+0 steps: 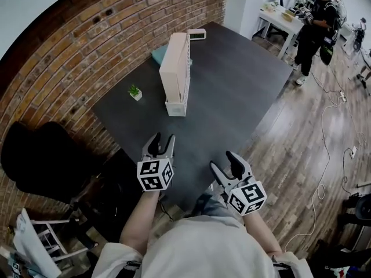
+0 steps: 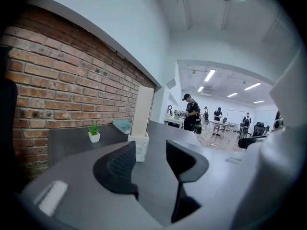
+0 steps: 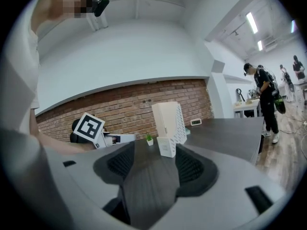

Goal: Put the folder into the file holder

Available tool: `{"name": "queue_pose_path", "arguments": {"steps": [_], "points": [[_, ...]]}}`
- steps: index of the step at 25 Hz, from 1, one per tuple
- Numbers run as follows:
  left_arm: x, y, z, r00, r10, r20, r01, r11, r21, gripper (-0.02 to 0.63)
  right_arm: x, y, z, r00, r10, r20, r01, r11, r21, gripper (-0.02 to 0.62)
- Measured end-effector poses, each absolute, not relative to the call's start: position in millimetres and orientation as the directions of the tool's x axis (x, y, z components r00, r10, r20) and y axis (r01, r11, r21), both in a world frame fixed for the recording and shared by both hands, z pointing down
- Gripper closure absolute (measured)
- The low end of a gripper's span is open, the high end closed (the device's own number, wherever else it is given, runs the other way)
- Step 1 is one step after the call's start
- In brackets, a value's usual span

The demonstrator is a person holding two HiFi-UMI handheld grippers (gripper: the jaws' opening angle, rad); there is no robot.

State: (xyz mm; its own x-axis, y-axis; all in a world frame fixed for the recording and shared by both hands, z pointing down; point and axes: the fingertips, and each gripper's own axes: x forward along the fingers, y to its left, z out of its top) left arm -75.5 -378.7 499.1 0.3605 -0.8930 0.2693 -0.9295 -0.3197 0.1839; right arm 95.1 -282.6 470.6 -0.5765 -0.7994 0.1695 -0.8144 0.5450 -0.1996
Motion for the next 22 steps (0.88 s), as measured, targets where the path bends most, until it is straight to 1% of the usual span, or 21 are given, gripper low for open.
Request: {"name": "queue_pose_path", "arguments": {"steps": [2, 4, 9, 11, 16, 18, 22], "points": [[-82.5, -351.1, 499.5, 0.373, -0.887, 0.271, -0.925, -0.33, 0.189, 0.427, 86.5, -266.0, 470.8, -0.568, -0.805, 0.172, -0.821, 0.54, -0.187, 0.353], [-90.0, -325.2, 501.3, 0.385, -0.879, 0.281, -0.92, -0.342, 0.19, 0.441, 77.4, -248.2, 472.0, -0.562, -0.807, 0.18, -0.826, 0.536, -0.173, 0.383], [-108.0, -259.4, 500.6, 0.399, -0.872, 0.282, -0.913, -0.349, 0.212, 0.507, 60.3, -199.6, 474.8, -0.543, -0.817, 0.196, -0.84, 0.525, -0.139, 0.495], [-116.4, -235.1, 500.4, 0.396, -0.873, 0.284, -0.914, -0.347, 0.208, 0.533, 54.0, -181.1, 476.0, -0.537, -0.821, 0.195, -0.844, 0.519, -0.137, 0.528], [-134.3, -181.5, 502.3, 0.397, -0.87, 0.292, -0.913, -0.341, 0.225, 0.574, 40.3, -137.9, 474.9, -0.528, -0.829, 0.185, -0.849, 0.51, -0.134, 0.57], [-139.0, -165.5, 499.4, 0.396, -0.873, 0.284, -0.912, -0.338, 0.233, 0.58, 36.7, -125.8, 472.6, -0.534, -0.827, 0.178, -0.846, 0.517, -0.132, 0.592], [-145.7, -143.2, 490.7, 0.388, -0.886, 0.254, -0.913, -0.332, 0.235, 0.589, 30.7, -110.2, 469.3, -0.546, -0.82, 0.171, -0.838, 0.532, -0.123, 0.592]]}}
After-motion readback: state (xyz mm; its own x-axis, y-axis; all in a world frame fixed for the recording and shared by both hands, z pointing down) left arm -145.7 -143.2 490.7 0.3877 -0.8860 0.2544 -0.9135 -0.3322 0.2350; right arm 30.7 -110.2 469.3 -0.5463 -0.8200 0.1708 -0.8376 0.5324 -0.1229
